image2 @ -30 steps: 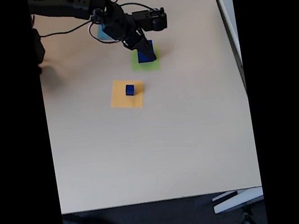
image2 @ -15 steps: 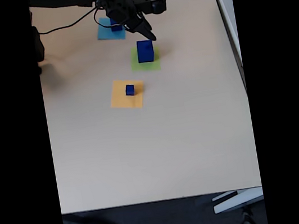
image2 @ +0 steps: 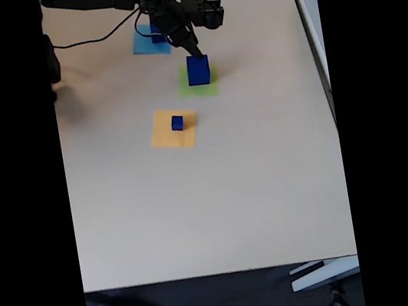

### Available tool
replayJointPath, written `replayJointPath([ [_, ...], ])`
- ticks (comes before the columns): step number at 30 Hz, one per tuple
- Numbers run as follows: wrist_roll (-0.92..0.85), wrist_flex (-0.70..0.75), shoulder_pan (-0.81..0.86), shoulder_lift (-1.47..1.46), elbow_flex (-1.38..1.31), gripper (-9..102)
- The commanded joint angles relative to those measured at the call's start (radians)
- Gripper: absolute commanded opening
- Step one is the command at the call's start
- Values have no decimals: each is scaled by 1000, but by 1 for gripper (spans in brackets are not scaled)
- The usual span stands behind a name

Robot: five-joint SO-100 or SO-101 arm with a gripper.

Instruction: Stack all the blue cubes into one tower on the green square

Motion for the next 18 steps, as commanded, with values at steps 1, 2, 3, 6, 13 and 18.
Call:
replayJointPath([
  [1,-18,21,9,32,-77,20],
  [2,-23,29,12,41,-77,20],
  [3,-25,34,14,49,-77,20],
  [6,-25,34,15,72,-64,20],
  [13,-20,51,11,107,-49,19],
  [18,-18,51,15,135,-23,19],
])
